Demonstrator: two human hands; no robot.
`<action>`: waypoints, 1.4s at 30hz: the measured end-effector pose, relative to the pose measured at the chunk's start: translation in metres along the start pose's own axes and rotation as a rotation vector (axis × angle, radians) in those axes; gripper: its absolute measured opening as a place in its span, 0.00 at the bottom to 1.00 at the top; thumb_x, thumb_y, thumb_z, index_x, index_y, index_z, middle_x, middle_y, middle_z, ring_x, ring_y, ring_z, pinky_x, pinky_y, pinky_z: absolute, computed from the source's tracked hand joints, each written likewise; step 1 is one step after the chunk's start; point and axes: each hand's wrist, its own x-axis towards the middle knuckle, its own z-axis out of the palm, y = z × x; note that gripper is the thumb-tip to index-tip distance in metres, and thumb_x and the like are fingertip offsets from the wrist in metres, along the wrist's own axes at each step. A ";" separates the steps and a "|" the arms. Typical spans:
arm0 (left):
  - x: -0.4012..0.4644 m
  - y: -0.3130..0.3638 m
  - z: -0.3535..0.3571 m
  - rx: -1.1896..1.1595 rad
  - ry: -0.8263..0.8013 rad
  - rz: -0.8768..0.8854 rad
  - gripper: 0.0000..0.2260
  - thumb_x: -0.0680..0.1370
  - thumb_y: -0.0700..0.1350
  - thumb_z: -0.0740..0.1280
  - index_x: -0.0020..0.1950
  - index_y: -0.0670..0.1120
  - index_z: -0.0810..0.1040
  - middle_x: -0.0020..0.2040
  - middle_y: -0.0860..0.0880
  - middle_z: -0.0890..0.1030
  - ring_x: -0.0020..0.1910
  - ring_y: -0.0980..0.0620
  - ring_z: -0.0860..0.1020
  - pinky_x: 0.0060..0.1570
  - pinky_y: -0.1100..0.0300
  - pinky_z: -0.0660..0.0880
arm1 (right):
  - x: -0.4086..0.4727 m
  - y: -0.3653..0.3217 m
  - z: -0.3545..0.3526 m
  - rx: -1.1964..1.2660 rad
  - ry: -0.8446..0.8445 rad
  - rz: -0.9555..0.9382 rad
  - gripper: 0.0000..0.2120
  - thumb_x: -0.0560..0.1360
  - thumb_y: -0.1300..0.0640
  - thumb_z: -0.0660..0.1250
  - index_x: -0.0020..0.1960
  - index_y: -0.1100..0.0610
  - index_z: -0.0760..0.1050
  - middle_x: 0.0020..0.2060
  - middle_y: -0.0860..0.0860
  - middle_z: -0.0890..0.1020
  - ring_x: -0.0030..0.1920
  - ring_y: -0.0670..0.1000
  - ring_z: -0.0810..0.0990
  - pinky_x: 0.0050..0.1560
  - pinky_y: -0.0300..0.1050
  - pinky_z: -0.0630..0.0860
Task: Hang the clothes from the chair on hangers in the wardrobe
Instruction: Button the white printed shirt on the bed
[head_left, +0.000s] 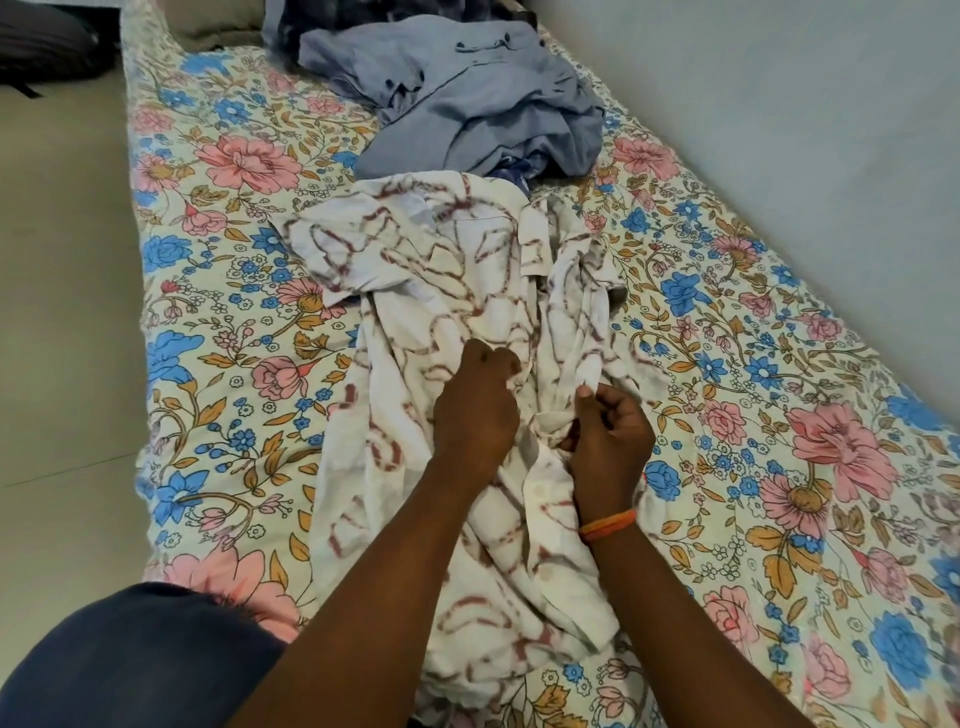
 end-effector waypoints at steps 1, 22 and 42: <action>0.002 0.000 0.002 0.016 -0.025 -0.002 0.13 0.77 0.38 0.63 0.60 0.46 0.79 0.58 0.46 0.73 0.49 0.44 0.78 0.48 0.50 0.76 | 0.001 -0.002 -0.001 0.039 -0.013 0.038 0.05 0.77 0.62 0.70 0.44 0.55 0.78 0.29 0.56 0.79 0.23 0.50 0.74 0.26 0.42 0.75; -0.003 -0.010 -0.007 -0.345 -0.167 -0.067 0.08 0.74 0.47 0.70 0.35 0.50 0.81 0.33 0.53 0.82 0.35 0.58 0.80 0.41 0.57 0.77 | -0.022 0.001 0.005 -0.457 -0.155 -0.536 0.10 0.77 0.55 0.66 0.51 0.60 0.82 0.46 0.52 0.83 0.45 0.46 0.79 0.45 0.34 0.71; -0.010 -0.004 -0.010 -0.437 -0.156 -0.098 0.07 0.77 0.44 0.69 0.43 0.44 0.85 0.38 0.51 0.84 0.38 0.55 0.81 0.45 0.58 0.78 | -0.025 -0.001 0.002 -0.269 -0.166 -0.394 0.06 0.73 0.66 0.72 0.49 0.62 0.84 0.42 0.50 0.85 0.43 0.36 0.81 0.47 0.28 0.76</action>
